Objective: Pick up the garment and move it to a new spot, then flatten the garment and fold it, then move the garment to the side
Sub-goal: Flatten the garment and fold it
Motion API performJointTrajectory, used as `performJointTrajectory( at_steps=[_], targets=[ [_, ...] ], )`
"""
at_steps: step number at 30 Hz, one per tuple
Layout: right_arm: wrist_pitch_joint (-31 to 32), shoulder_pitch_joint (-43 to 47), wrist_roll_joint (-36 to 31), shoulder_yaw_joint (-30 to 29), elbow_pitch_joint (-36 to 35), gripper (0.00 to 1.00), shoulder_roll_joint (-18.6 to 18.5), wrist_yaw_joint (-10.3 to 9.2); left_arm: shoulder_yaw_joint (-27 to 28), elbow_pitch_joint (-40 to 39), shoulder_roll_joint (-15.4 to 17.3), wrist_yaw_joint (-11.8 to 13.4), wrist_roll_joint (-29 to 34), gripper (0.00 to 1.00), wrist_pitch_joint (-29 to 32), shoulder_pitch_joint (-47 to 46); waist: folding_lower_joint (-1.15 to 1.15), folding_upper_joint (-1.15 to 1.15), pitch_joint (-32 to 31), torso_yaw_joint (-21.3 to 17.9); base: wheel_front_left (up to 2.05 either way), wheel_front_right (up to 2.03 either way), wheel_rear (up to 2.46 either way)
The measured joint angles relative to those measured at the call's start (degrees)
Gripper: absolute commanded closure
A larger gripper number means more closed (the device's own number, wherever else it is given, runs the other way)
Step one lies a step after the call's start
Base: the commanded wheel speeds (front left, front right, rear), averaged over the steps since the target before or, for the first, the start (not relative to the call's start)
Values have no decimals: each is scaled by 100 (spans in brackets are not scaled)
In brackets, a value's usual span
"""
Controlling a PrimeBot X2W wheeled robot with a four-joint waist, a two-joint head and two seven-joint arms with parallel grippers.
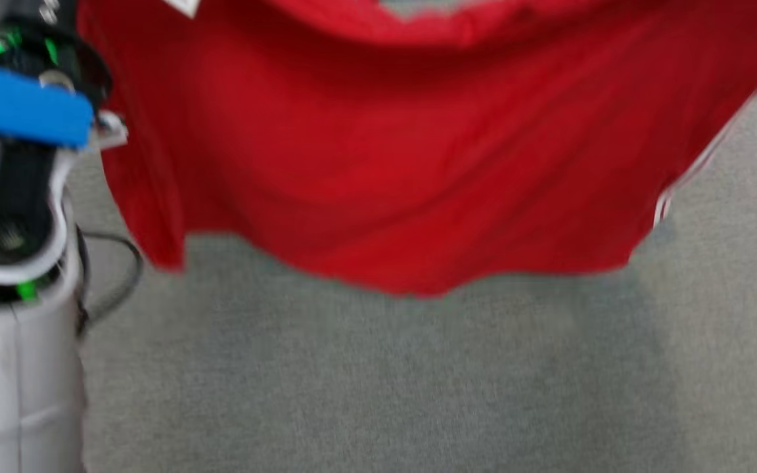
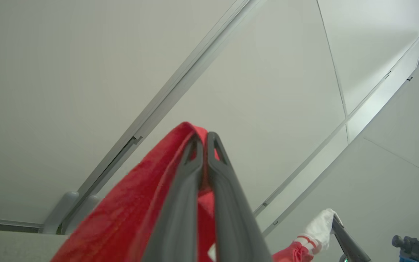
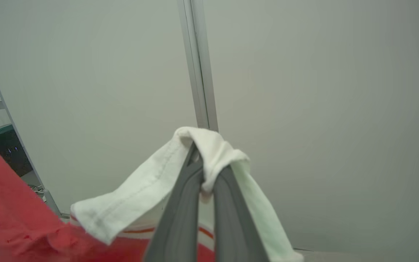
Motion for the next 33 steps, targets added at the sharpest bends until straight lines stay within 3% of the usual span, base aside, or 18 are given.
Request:
performJointTrajectory(
  at_steps=[5,9,16,19,24,33],
  targets=[
    [-1069,-1552,-806,832,1087,100,-578,1,46,1072,393,-97,631,100,-232,-1277,2,1,678,-73,0,0,0],
    [-2185,-2712,-1167,1163,1817,100,-568,1,8,1757,613,-277,1099,100,-590,-2260,3,2,1053,-36,0,0,0],
    [-3468,-3814,-1311,1046,2525,100,-508,1,3,2517,465,-731,1279,100,-1475,-3274,-1,0,1173,54,0,0,0],
    [-3502,-3676,-1228,1139,2749,100,-514,1,-74,2773,447,-920,1332,100,-1862,-3233,-2,-1,1151,34,0,0,0],
    [-3156,-2396,-916,1449,3162,100,-498,1,-516,3346,505,-1069,1482,100,-2455,-2334,-1,-1,1088,-33,0,0,0],
    [-2180,-10,-127,1749,3245,100,-410,1,-1536,4284,615,-1081,1349,100,-3118,-448,-2,-1,639,-18,0,0,0]
  ],
)
